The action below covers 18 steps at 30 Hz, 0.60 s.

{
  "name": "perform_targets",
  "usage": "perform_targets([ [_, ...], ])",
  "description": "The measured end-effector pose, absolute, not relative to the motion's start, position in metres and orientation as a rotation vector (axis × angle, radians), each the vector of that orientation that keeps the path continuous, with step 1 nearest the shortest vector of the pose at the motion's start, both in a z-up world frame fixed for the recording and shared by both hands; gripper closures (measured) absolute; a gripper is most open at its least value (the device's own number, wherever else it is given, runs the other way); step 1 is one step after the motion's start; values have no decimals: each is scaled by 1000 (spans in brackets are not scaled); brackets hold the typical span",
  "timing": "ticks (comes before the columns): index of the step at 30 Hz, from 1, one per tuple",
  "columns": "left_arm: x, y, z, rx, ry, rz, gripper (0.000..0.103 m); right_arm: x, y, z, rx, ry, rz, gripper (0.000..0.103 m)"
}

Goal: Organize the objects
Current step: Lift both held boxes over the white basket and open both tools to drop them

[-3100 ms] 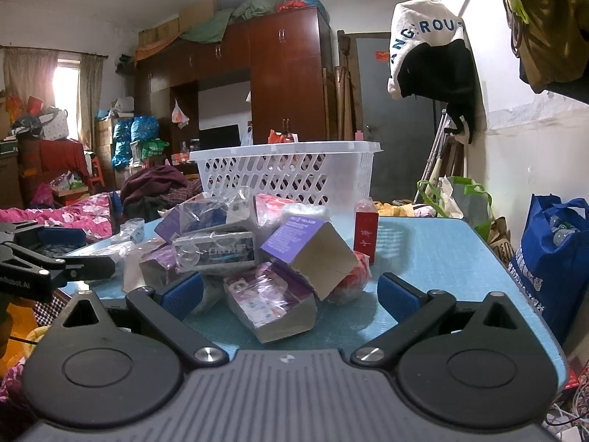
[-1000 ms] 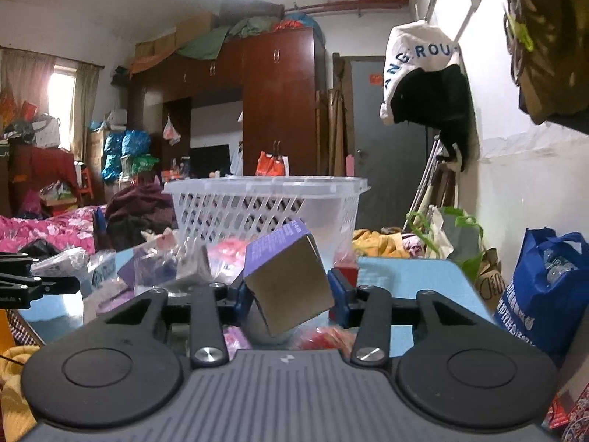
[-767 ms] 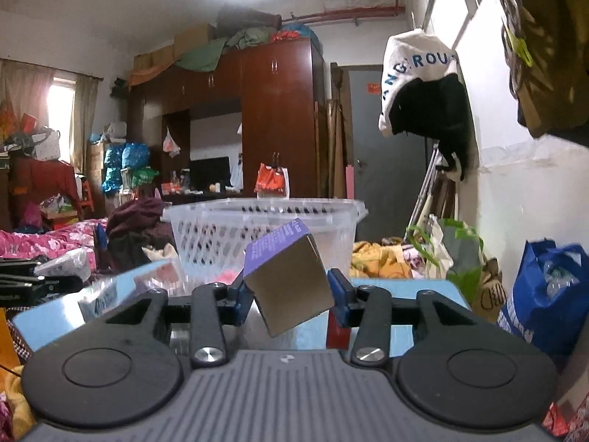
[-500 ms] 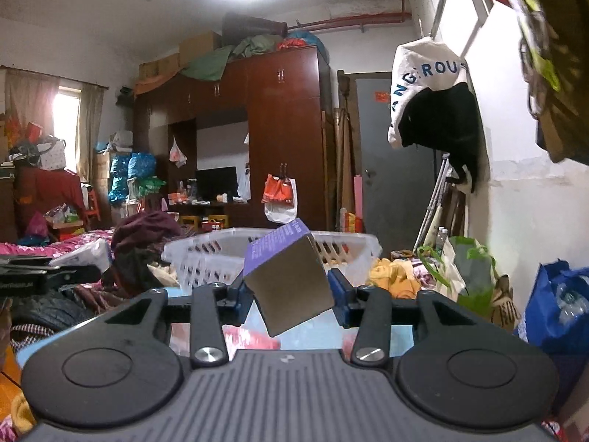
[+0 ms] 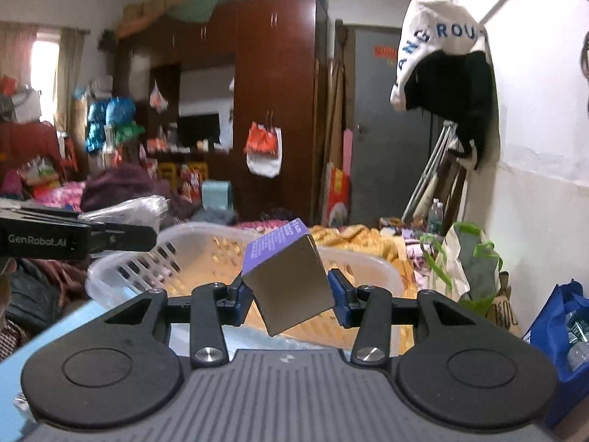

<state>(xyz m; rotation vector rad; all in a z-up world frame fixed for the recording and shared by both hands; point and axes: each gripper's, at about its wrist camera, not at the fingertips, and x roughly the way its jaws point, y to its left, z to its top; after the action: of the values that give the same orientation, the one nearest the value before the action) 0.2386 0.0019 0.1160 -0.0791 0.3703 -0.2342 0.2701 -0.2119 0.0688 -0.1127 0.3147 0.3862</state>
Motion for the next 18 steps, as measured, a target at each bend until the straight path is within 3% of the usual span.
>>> perform_targets([
  [1, 241, 2, 114, -88, 361, -230, 43, 270, -210, 66, -128, 314, 380, 53],
  [2, 245, 2, 113, -92, 361, -224, 30, 272, -208, 64, -141, 310, 373, 45],
  [3, 246, 2, 111, -94, 365, -217, 17, 271, -208, 63, -145, 310, 367, 27],
  [5, 237, 4, 108, -84, 346, -206, 17, 265, -212, 62, -144, 303, 378, 15],
  [9, 188, 7, 113, -51, 263, -251, 17, 232, -233, 67, -112, 248, 422, 4],
  [12, 143, 9, 107, -38, 198, -237, 11, 197, -256, 63, -57, 212, 418, 1],
  [14, 115, 12, 96, -13, 163, -216, 0, 166, -272, 49, -34, 171, 432, 0],
  [18, 74, 24, 72, -34, 149, -181, 0, 118, -297, 13, -19, 173, 413, 0],
])
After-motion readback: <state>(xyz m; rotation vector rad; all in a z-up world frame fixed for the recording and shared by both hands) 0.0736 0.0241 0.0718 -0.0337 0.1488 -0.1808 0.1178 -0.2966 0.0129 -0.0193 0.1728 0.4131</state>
